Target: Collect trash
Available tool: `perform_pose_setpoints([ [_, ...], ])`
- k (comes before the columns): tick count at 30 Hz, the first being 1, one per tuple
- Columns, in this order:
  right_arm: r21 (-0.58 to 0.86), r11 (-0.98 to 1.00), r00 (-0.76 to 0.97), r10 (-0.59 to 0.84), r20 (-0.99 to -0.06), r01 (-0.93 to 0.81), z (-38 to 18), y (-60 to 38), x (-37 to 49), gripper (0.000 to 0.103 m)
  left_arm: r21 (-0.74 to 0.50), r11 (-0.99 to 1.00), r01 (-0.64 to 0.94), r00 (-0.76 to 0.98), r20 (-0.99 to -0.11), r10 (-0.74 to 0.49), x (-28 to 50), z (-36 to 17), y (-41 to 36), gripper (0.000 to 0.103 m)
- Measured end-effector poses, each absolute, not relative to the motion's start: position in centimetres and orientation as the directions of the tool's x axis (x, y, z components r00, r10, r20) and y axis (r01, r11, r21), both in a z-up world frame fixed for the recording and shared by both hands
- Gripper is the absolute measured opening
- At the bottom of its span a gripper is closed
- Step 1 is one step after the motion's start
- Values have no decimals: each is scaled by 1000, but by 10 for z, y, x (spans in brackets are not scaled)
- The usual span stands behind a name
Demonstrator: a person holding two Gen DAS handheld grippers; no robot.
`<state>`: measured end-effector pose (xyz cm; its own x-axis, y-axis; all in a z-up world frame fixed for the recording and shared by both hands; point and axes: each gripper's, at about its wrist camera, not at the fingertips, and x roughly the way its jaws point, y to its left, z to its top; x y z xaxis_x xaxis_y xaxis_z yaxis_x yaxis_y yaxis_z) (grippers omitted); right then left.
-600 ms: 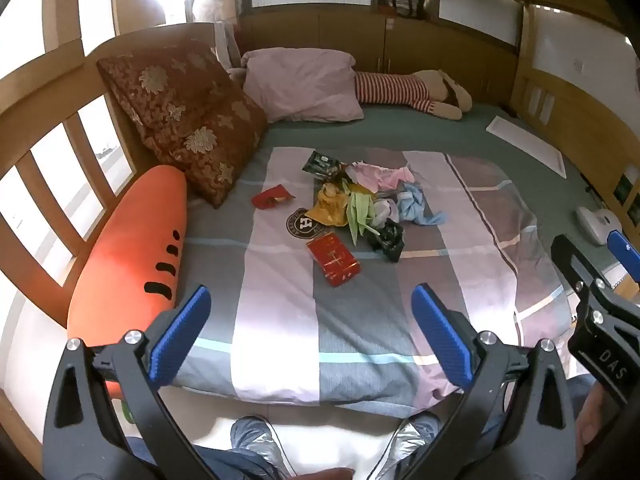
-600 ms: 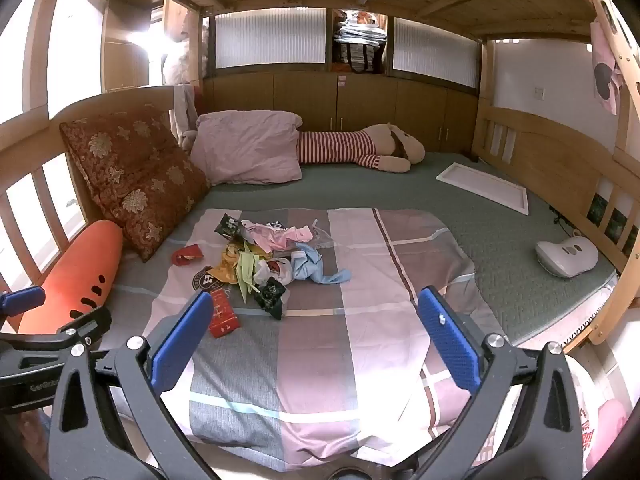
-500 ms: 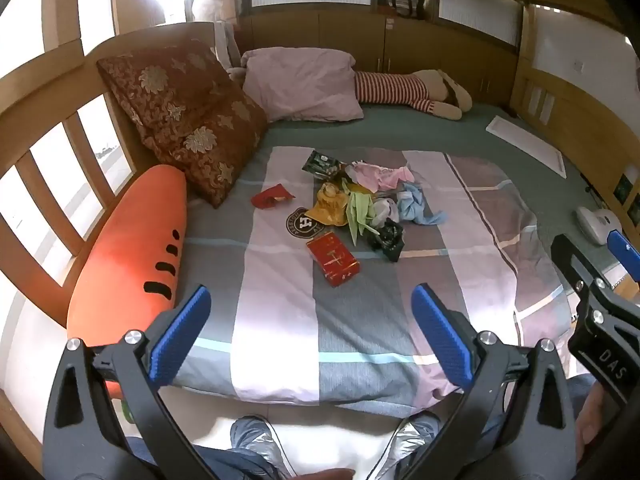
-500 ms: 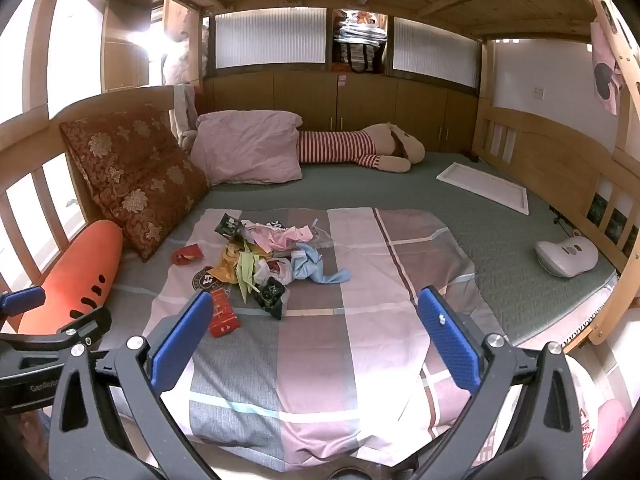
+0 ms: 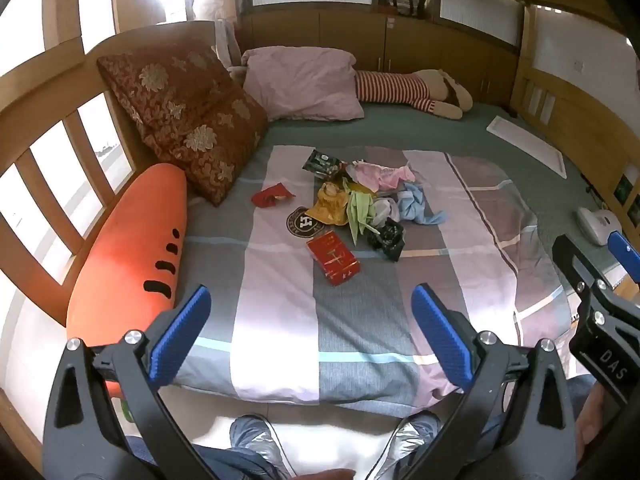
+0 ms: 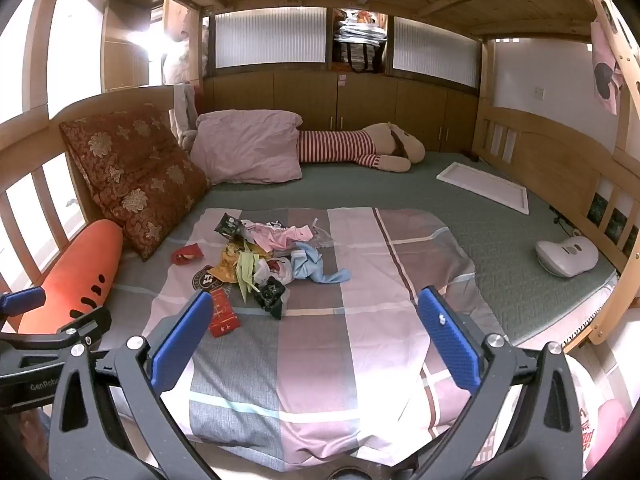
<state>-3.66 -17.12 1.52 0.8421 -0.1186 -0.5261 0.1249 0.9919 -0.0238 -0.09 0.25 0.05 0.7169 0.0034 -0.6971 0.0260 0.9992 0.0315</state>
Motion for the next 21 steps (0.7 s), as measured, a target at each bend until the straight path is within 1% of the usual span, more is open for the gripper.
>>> perform_pose_setpoints([
  [21, -24, 992, 842, -119, -527, 125, 13, -170, -35, 100, 31, 999, 26, 710, -704, 3, -1, -1, 0, 100],
])
